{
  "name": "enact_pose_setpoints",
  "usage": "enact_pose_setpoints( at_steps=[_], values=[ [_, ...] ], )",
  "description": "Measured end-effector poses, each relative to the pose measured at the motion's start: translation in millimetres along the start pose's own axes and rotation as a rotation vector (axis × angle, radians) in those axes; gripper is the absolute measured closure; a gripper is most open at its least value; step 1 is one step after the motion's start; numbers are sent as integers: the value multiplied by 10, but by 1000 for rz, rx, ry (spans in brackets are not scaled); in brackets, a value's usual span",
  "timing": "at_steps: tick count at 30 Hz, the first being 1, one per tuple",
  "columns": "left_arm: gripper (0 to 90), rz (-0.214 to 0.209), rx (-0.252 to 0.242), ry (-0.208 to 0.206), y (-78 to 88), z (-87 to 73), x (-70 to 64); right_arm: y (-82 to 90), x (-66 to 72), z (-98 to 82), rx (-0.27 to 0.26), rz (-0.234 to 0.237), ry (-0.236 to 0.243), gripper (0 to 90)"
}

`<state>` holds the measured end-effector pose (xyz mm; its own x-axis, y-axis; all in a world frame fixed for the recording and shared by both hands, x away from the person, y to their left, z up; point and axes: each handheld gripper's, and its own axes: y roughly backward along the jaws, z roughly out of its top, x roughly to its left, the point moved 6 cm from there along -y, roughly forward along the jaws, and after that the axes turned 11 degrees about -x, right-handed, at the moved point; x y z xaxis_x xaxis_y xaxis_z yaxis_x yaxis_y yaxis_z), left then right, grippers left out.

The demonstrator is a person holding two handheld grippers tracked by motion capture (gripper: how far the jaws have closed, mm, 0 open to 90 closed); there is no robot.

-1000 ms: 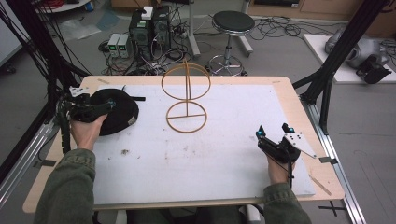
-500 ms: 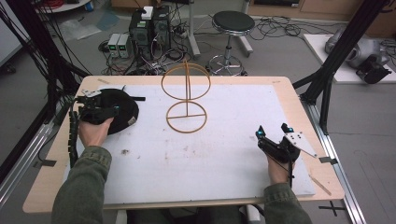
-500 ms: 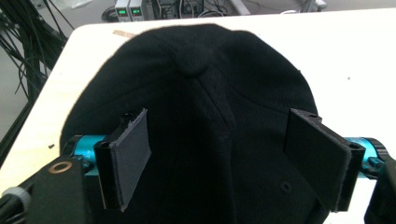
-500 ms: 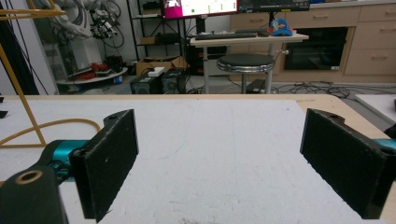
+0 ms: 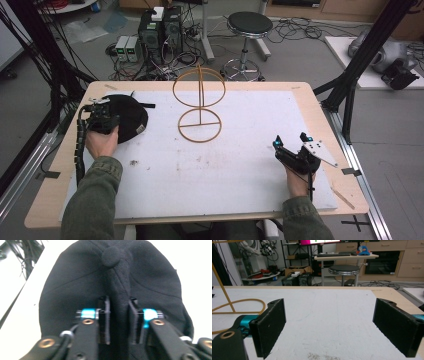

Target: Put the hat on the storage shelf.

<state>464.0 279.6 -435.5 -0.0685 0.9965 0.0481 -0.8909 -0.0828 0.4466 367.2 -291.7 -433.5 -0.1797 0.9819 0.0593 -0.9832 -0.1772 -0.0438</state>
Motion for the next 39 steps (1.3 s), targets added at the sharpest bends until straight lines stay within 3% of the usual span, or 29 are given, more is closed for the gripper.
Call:
enact_pose_setpoints(
  at_steps=[2,6,15,18,22,32,39],
  values=[
    [866,-10,0,19,6,0,3,0,-2,5,-5,0,7,106],
    [871,-20,-10,40,17,10,12,5,-10,9,-8,-1,8,106],
    [874,-63,-63,24,97,75,-16,19,-21,16,-15,-7,1,105],
    [874,-75,-96,34,158,130,-17,19,-26,18,-18,-7,3,106],
    [873,-70,-192,28,277,223,-6,23,-28,25,-23,-7,0,106],
    [873,-121,-347,78,560,412,17,29,-13,27,-26,-1,2,106],
    [874,-169,-430,115,750,526,8,33,-9,21,-26,1,-1,106]
  ],
)
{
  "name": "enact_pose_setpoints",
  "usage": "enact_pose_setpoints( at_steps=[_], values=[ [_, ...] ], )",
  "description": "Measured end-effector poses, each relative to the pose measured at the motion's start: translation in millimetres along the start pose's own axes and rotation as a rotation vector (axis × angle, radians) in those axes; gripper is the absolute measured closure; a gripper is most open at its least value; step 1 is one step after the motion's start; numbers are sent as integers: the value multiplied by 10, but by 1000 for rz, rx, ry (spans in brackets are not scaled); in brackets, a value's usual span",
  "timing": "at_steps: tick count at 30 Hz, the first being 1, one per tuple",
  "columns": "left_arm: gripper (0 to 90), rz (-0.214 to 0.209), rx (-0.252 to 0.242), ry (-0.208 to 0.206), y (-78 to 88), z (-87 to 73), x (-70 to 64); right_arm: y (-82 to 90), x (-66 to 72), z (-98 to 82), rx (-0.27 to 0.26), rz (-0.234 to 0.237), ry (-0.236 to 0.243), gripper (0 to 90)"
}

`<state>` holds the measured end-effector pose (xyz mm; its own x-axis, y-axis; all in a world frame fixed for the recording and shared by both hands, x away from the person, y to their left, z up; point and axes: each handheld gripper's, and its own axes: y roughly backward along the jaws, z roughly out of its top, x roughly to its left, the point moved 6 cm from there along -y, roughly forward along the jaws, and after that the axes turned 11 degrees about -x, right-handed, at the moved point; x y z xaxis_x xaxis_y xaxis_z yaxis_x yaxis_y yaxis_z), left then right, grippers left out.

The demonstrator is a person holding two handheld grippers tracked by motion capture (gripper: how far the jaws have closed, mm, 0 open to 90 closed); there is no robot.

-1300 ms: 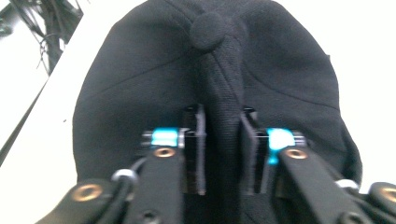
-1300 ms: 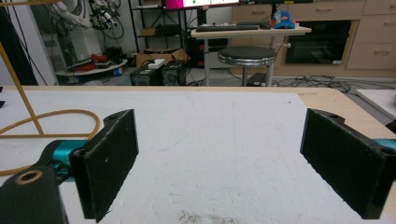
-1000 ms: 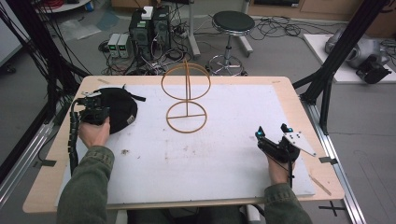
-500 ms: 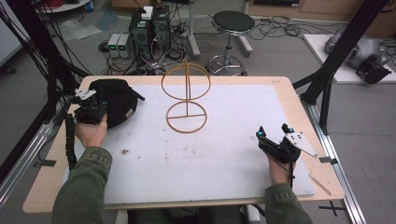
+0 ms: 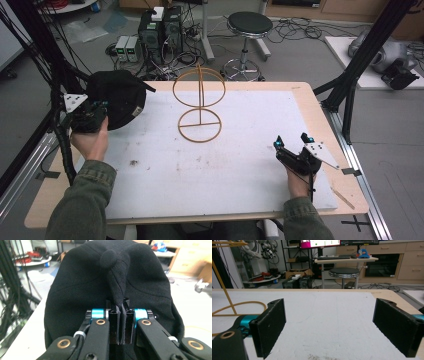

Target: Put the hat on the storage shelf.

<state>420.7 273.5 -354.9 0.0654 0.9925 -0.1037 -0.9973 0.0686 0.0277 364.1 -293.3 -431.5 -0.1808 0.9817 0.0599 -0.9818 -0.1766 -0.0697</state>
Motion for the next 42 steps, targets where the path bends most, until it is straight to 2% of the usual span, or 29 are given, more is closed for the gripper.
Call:
enact_pose_setpoints(
  at_steps=[4,6,8,9,12,13,14,20,25,29,33,42],
  values=[
    [873,-24,-42,2,47,129,-72,1,7,-2,1,-1,-5,106],
    [873,-38,-90,-16,81,255,-143,4,14,0,0,0,-7,106],
    [873,-42,-107,-21,92,301,-167,4,16,1,-1,2,-2,106],
    [873,-54,-136,-25,110,389,-209,5,17,2,-1,2,-2,106],
    [873,-64,-160,-26,126,477,-253,4,18,4,-1,2,-4,106],
    [873,-71,-192,-25,146,562,-293,1,12,3,-2,0,0,106],
    [873,-71,-192,-25,146,562,-293,1,12,3,-1,0,-2,106],
    [873,-98,-274,-23,194,764,-400,5,3,10,-4,-3,-12,106],
    [873,-116,-288,-14,192,828,-460,6,7,11,-5,0,-13,106],
    [872,-142,-284,14,157,865,-519,6,9,13,-7,3,-12,106],
    [872,-176,-289,12,119,910,-670,0,7,11,-7,3,-10,106],
    [871,-218,-291,18,36,944,-903,5,-3,18,-13,1,-12,106]
  ],
)
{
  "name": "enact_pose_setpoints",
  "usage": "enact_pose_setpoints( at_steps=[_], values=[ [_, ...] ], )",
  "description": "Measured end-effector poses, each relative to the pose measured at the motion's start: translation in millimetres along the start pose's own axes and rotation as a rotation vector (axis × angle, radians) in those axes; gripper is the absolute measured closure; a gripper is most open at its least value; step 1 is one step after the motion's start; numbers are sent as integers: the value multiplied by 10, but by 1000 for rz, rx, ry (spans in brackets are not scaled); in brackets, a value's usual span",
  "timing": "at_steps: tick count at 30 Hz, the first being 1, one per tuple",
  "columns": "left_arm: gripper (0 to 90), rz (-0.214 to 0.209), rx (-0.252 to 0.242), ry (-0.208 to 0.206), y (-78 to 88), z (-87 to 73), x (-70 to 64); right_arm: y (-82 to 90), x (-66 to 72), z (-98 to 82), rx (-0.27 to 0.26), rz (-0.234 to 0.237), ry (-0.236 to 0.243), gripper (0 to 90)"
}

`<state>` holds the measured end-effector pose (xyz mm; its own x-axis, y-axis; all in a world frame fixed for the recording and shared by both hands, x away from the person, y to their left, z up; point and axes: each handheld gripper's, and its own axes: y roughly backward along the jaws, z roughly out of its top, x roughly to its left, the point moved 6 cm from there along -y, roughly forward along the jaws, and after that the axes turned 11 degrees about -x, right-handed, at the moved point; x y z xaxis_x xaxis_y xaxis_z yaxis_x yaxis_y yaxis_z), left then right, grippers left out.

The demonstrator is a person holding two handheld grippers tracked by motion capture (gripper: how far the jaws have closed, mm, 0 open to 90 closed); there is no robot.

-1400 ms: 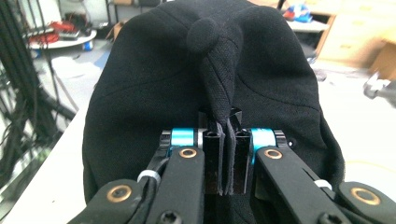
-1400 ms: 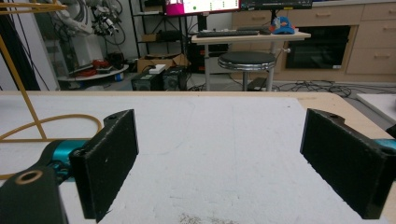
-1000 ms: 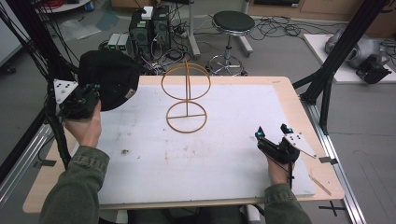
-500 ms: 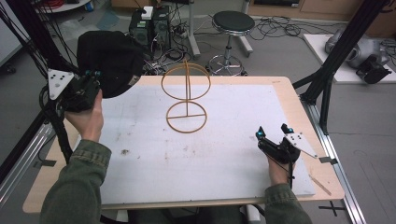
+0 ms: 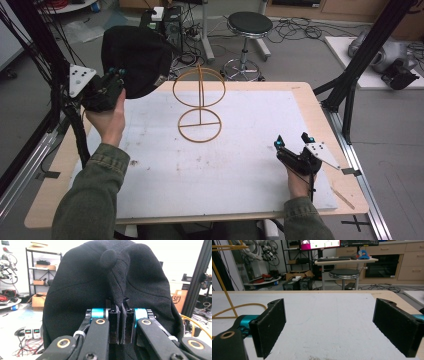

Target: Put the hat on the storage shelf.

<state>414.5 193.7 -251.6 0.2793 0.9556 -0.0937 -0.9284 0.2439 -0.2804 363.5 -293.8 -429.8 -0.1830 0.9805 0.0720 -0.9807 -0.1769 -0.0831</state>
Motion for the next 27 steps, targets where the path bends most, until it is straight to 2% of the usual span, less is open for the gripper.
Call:
enact_pose_setpoints(
  at_steps=[8,13,27],
  values=[
    [871,-56,3,11,-135,-27,-242,0,37,-1,-1,12,8,106],
    [871,-75,12,15,-205,-62,-352,6,32,11,-9,13,11,106],
    [871,-115,17,39,-329,-117,-530,11,34,13,-6,15,2,106]
  ],
)
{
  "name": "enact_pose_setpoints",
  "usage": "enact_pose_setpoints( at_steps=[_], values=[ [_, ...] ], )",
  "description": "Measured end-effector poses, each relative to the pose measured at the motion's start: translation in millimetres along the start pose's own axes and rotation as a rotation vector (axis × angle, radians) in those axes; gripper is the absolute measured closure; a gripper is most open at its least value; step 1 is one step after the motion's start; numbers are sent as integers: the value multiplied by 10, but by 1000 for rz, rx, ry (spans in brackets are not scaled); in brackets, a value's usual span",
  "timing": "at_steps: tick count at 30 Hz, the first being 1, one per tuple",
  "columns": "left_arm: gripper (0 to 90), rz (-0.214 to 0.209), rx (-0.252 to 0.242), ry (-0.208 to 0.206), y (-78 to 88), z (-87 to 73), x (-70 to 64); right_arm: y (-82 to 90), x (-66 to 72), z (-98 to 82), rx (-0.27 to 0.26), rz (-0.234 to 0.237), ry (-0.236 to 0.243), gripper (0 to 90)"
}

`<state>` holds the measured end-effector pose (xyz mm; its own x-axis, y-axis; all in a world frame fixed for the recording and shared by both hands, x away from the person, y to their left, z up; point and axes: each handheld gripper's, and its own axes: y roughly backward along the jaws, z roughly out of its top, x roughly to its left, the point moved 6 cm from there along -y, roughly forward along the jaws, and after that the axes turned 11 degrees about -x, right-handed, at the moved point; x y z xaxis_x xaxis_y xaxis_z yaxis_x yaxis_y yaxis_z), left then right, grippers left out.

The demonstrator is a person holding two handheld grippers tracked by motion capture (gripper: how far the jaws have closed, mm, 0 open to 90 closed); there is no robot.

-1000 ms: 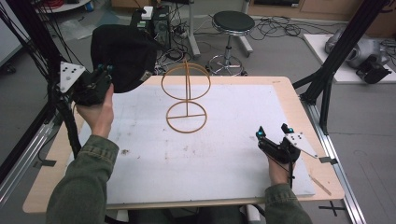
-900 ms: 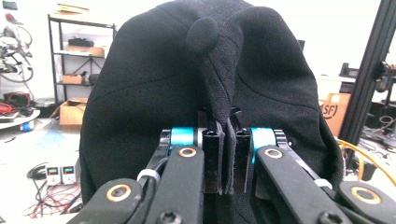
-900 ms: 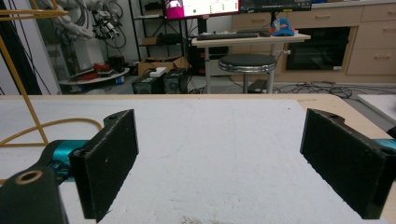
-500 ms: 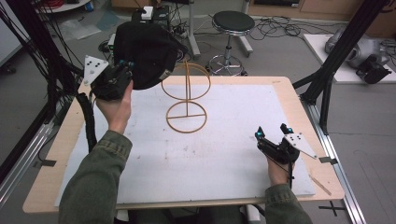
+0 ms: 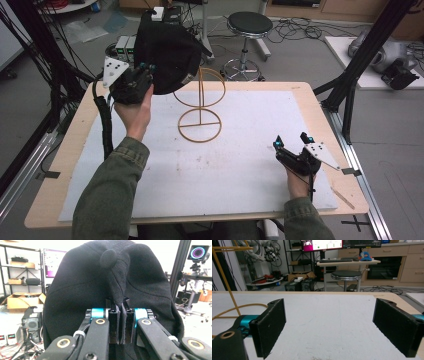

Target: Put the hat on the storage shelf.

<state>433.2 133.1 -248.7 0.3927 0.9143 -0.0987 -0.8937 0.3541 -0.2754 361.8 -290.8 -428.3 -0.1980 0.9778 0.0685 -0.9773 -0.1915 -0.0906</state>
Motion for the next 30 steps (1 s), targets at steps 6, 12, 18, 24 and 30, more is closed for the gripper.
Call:
enact_pose_setpoints(
  at_steps=[6,12,18,24,30],
  values=[
    [871,-48,20,14,-109,-54,-202,-3,2,1,-1,5,5,106],
    [870,-95,60,13,-209,-122,-348,6,-8,10,-5,5,5,106],
    [869,-112,101,18,-283,-210,-436,9,-10,10,-2,5,-4,106],
    [867,-119,143,24,-354,-265,-481,6,-7,10,-5,11,4,106],
    [867,-117,180,27,-409,-297,-471,3,-9,9,-5,11,2,106]
  ],
)
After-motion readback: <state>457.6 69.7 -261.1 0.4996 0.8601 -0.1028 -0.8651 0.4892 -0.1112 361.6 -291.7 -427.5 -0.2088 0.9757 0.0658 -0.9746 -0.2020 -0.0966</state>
